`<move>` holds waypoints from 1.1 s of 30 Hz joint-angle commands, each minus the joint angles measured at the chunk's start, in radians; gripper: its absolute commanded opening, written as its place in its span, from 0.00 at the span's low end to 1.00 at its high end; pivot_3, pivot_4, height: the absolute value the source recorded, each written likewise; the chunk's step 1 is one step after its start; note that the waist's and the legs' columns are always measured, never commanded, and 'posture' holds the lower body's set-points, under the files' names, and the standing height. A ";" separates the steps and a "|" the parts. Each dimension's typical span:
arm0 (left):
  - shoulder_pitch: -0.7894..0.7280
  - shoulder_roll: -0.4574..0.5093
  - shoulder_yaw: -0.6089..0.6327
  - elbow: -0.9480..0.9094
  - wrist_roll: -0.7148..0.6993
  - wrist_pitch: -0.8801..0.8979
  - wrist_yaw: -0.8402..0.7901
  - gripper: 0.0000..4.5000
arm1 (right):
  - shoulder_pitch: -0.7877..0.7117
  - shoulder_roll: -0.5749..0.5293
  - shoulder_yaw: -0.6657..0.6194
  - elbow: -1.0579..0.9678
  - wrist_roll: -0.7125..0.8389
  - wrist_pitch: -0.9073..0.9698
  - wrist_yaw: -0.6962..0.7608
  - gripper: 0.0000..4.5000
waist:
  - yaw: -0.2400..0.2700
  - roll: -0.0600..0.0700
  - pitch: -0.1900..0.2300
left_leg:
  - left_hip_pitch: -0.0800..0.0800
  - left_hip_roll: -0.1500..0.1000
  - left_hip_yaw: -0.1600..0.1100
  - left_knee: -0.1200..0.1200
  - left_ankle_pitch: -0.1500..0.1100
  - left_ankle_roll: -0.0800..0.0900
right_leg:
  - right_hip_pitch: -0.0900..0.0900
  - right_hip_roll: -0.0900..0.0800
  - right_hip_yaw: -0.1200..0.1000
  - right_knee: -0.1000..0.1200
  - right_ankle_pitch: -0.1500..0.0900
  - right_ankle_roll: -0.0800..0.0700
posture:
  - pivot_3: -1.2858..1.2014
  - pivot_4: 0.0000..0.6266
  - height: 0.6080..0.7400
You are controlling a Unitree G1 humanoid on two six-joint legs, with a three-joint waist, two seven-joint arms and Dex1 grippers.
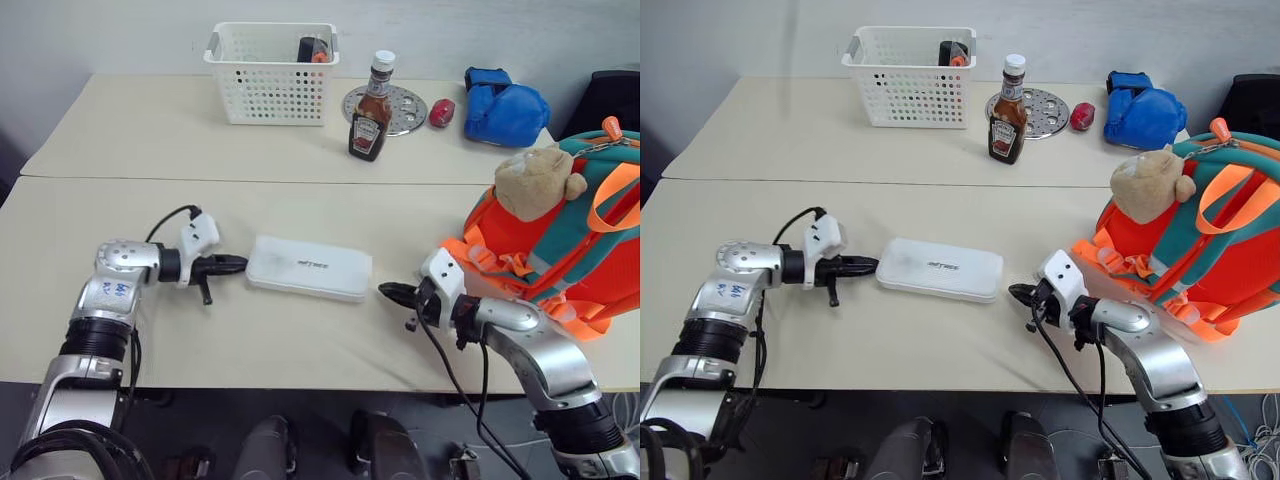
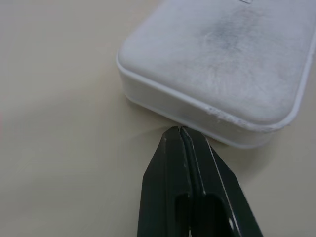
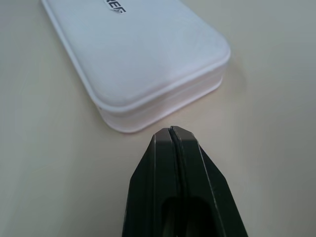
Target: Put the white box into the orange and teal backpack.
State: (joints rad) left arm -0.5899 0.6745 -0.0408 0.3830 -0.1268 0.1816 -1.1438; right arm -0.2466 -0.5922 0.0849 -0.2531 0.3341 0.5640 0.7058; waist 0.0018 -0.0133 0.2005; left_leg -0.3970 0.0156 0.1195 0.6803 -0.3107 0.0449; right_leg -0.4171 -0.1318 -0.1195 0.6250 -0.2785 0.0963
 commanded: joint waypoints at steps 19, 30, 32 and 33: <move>0.098 0.078 0.123 -0.193 -0.251 0.611 0.063 0.52 | -0.086 0.033 -0.003 0.154 -0.129 -0.154 -0.017 0.00 | -0.007 0.000 0.000 | 0.001 0.001 0.000 0.000 0.000 -0.001 | 0.000 0.000 0.000 0.000 0.000 0.000 | 0.52 0.24 1.00; -0.077 -0.001 0.112 -0.052 -0.389 0.977 0.096 0.93 | -0.130 0.092 0.045 0.203 -0.169 -0.180 -0.001 0.00 | -0.004 0.000 0.000 | 0.001 0.000 -0.001 0.001 0.000 -0.001 | 0.001 0.002 0.002 0.001 0.000 0.000 | 0.52 0.24 1.00; -0.115 -0.029 0.110 -0.013 -0.392 1.002 0.108 0.93 | -0.130 0.098 0.049 0.201 -0.171 -0.182 0.001 0.00 | -0.005 0.000 0.000 | 0.001 0.000 -0.001 0.001 0.001 -0.001 | 0.001 0.002 0.002 0.002 0.000 0.000 | 0.52 0.24 1.00; -0.130 -0.044 0.104 0.001 -0.392 1.011 0.114 0.93 | -0.129 0.101 0.051 0.200 -0.173 -0.182 0.003 0.00 | -0.006 0.000 0.000 | 0.001 0.000 -0.001 0.001 0.000 -0.001 | 0.001 0.002 0.002 0.002 0.000 0.000 | 0.52 0.24 1.00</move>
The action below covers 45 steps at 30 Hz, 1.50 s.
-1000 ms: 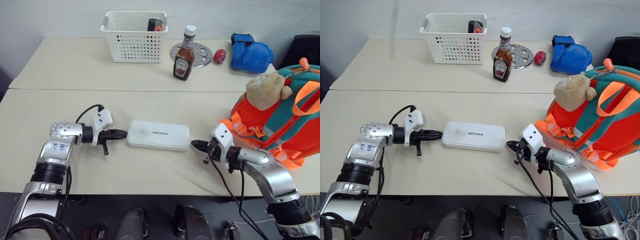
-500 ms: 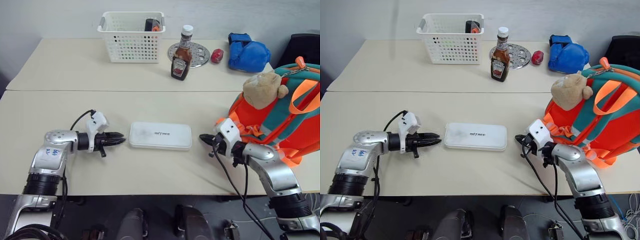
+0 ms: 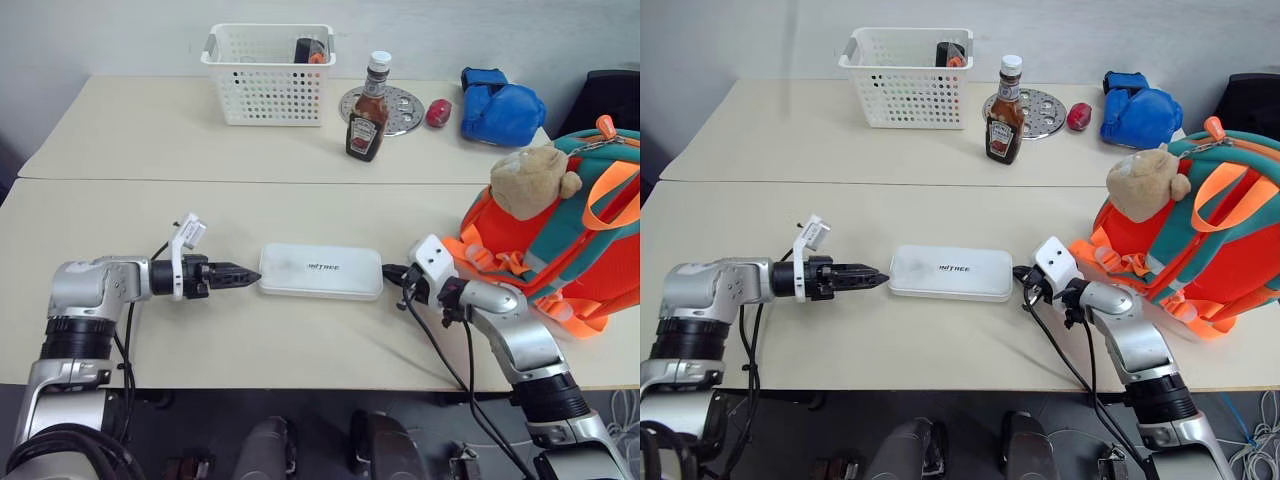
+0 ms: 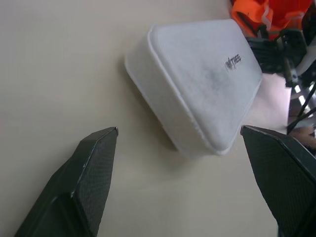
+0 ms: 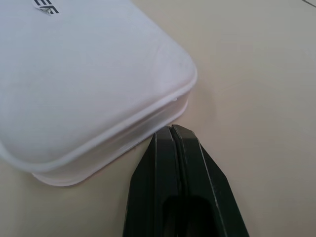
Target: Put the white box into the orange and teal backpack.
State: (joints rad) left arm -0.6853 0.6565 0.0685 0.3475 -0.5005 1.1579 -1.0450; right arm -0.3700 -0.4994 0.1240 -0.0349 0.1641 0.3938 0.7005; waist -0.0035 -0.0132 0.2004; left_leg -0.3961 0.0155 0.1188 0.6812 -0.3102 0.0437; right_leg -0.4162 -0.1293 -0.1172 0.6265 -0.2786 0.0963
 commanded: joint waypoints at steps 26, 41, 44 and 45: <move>-0.130 -0.102 -0.102 0.055 -0.048 -0.102 -0.159 0.30 | 0.230 -0.031 -0.095 -0.260 0.033 0.032 -0.026 0.00 | 0.000 0.000 0.000 | 0.003 0.000 0.000 0.000 0.000 -0.001 | 0.002 -0.001 0.003 0.000 0.000 0.000 | 0.52 0.24 1.00; 0.225 0.081 0.241 -0.636 -0.455 0.084 -0.092 0.30 | 0.730 -0.074 -1.007 -0.604 0.752 0.370 -0.067 0.65 | 0.006 0.001 0.001 | 0.008 0.003 -0.002 -0.003 -0.004 -0.003 | 0.007 -0.004 0.007 -0.006 -0.001 -0.001 | 0.52 0.24 1.00; 0.222 0.064 0.268 -0.677 -0.520 0.089 -0.041 0.30 | 0.707 -0.122 -1.045 -0.529 0.811 0.388 -0.077 0.89 | 0.006 0.001 0.001 | 0.008 0.002 -0.001 -0.003 -0.005 -0.003 | 0.007 -0.004 0.007 -0.006 -0.001 -0.001 | 0.52 0.24 1.00; 0.217 0.049 0.271 -0.687 -0.539 0.087 -0.015 0.30 | 0.691 -0.147 -1.022 -0.492 0.782 0.380 -0.075 0.96 | 0.005 0.001 0.001 | 0.008 0.002 -0.001 -0.003 -0.005 -0.003 | 0.007 -0.004 0.007 -0.006 -0.001 -0.001 | 0.52 0.24 1.00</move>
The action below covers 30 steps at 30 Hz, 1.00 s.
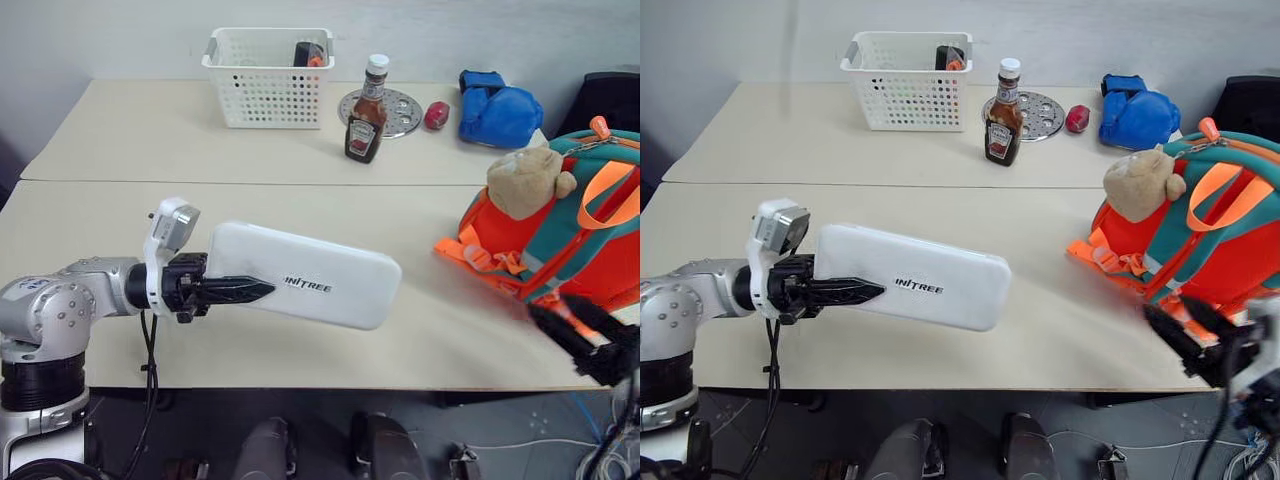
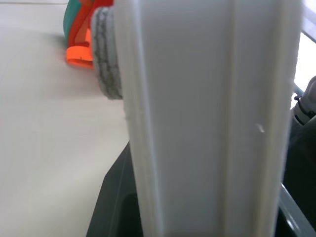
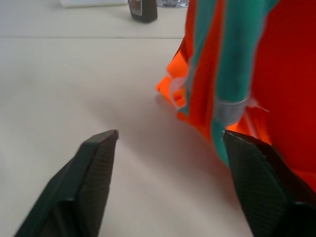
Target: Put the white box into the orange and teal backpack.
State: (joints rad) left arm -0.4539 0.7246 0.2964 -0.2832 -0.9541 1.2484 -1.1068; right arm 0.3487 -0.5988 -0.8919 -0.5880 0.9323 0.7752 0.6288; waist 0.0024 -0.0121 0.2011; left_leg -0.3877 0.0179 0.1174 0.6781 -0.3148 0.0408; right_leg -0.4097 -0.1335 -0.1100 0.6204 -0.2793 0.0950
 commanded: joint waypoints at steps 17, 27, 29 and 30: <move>-0.032 -0.052 0.049 -0.084 -0.236 -0.053 0.277 0.30 | -0.545 -0.121 0.260 0.449 0.002 0.013 -0.060 0.99 | -0.002 0.002 0.001 | -0.001 0.000 0.003 0.000 0.001 0.000 | -0.002 0.002 0.001 0.000 0.000 0.000 | 0.52 0.24 1.00; -0.047 -0.038 0.047 -0.051 -0.235 -0.094 0.317 0.30 | -0.579 -0.104 0.315 0.426 -0.005 -0.038 0.008 0.57 | -0.003 0.002 0.001 | -0.002 0.000 0.003 0.000 0.001 0.000 | -0.002 0.003 0.000 0.000 0.000 0.000 | 0.52 0.24 1.00; -0.044 -0.030 0.048 -0.047 -0.229 -0.101 0.316 0.30 | -0.569 -0.110 0.312 0.407 0.011 -0.031 0.022 0.39 | -0.003 0.002 0.001 | -0.002 0.000 0.003 0.000 0.001 0.000 | -0.002 0.003 0.000 0.000 0.000 0.000 | 0.52 0.24 1.00; -0.042 -0.025 0.048 -0.044 -0.227 -0.104 0.315 0.30 | -0.565 -0.112 0.312 0.399 0.016 -0.030 0.025 0.32 | -0.002 0.002 0.001 | -0.002 0.000 0.003 0.000 0.001 0.000 | -0.002 0.003 0.000 0.000 0.000 0.000 | 0.52 0.24 1.00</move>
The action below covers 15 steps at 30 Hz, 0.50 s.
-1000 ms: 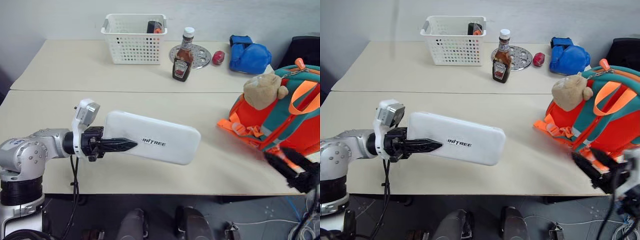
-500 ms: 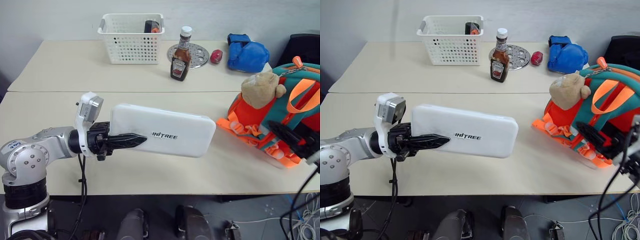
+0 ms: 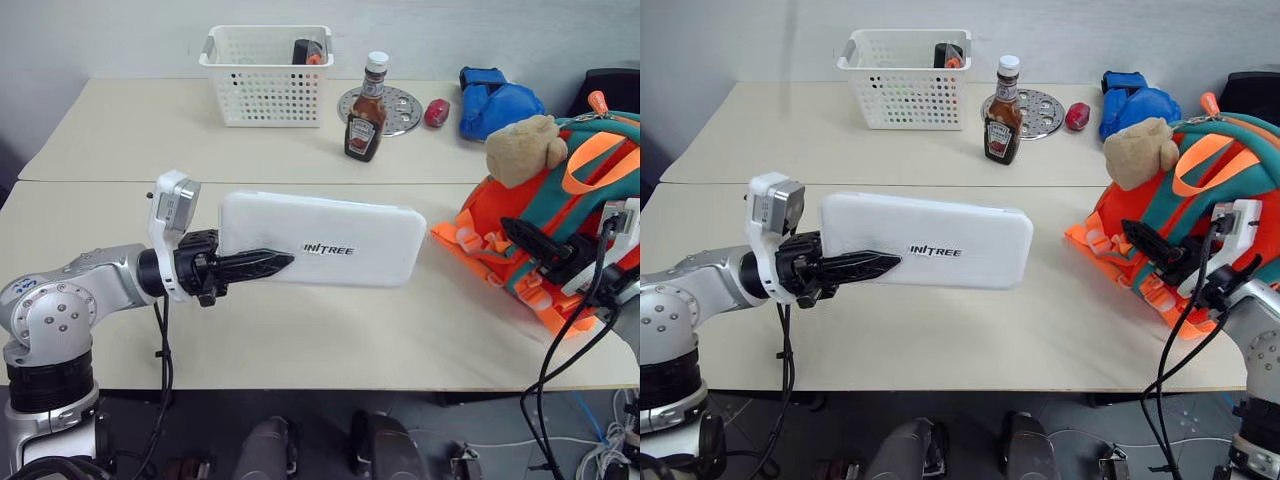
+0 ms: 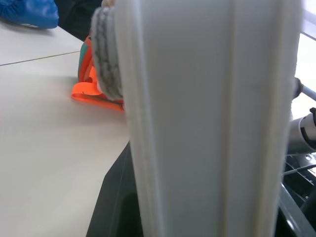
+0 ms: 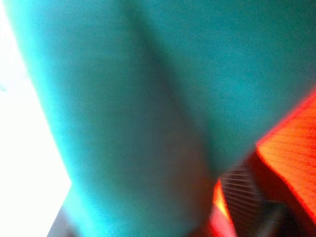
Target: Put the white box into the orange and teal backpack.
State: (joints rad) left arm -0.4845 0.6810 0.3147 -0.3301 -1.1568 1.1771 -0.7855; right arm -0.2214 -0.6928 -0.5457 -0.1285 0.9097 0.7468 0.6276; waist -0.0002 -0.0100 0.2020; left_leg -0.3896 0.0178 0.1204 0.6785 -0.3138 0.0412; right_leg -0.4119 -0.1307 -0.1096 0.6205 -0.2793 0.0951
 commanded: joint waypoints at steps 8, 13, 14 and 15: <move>-0.056 0.048 0.036 0.135 0.062 -0.116 0.001 0.30 | 0.007 -0.087 0.005 -0.255 0.253 0.116 0.163 0.01 | -0.001 0.001 0.000 | 0.000 0.001 0.000 -0.001 0.000 -0.001 | -0.001 0.000 0.000 0.000 0.000 0.000 | 0.52 0.24 1.00; -0.151 0.048 0.058 0.246 0.118 -0.197 0.036 0.30 | -0.010 -0.162 0.023 -0.359 0.468 0.198 0.261 0.01 | 0.001 0.000 0.001 | -0.001 0.000 0.000 -0.002 0.000 0.000 | -0.002 -0.001 0.000 -0.001 0.000 0.000 | 0.52 0.24 1.00; -0.162 0.054 0.055 0.256 0.128 -0.206 0.027 0.30 | -0.014 -0.180 0.027 -0.366 0.499 0.212 0.284 0.01 | 0.001 0.000 0.001 | -0.001 0.001 0.000 -0.002 0.000 0.000 | -0.002 -0.001 0.000 -0.001 0.000 0.000 | 0.52 0.24 1.00; -0.170 0.060 0.051 0.264 0.137 -0.213 0.018 0.30 | -0.017 -0.199 0.031 -0.371 0.523 0.223 0.304 0.01 | 0.000 0.000 0.001 | -0.001 0.001 0.000 -0.002 0.000 0.000 | -0.002 -0.001 0.000 -0.001 0.000 0.000 | 0.52 0.24 1.00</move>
State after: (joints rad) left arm -0.6322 0.7244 0.3377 -0.0618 -1.0228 0.9960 -0.7450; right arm -0.2182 -0.8626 -0.5046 -0.4564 1.3533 0.9596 0.8830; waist -0.0002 -0.0095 0.2029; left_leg -0.3910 0.0184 0.1203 0.6751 -0.3142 0.0412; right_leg -0.4137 -0.1312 -0.1100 0.6194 -0.2792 0.0953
